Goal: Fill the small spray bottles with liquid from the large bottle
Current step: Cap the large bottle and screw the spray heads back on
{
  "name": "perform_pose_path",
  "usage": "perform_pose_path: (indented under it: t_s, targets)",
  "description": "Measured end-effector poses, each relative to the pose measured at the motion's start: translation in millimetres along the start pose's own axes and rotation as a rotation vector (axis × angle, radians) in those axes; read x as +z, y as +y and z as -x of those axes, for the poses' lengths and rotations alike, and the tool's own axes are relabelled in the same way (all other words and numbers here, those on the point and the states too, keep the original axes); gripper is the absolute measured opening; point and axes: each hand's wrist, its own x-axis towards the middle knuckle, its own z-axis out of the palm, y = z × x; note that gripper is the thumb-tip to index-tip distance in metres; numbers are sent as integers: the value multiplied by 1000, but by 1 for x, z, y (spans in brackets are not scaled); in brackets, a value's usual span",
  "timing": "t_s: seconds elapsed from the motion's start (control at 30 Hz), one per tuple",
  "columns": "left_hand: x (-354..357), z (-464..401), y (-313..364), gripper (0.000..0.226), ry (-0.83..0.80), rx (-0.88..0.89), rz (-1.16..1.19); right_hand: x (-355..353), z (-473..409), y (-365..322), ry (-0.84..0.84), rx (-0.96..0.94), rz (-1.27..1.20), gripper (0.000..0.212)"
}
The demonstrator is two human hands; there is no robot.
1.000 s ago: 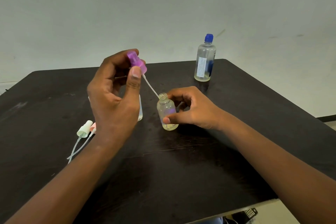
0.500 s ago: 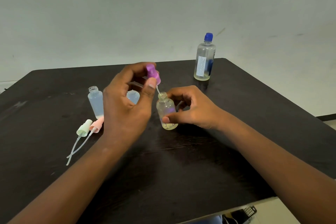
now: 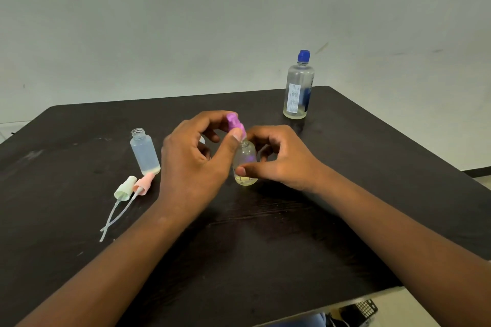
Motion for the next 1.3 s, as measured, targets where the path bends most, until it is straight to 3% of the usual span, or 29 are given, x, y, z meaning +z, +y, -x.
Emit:
perform_pose_path:
  t_s: [0.37,0.57,0.7,0.87,1.3]
  targets:
    - [1,2,1,33,-32,-8,22,2,0,-3,-37,-16,6,30]
    - [1,2,2,22,-10,35,-16,1,0,-4,-24,-38,16,28]
    - [1,3,4,34,-9,-29,48,3,1,-5,-26,-26,9,27]
    - [1,3,5,26,-19,22,26,2,1,-5,-37,-25,10,27]
    - [-1,2,7,31,-42,81,-36,2,1,-5,-15,-46,3,26]
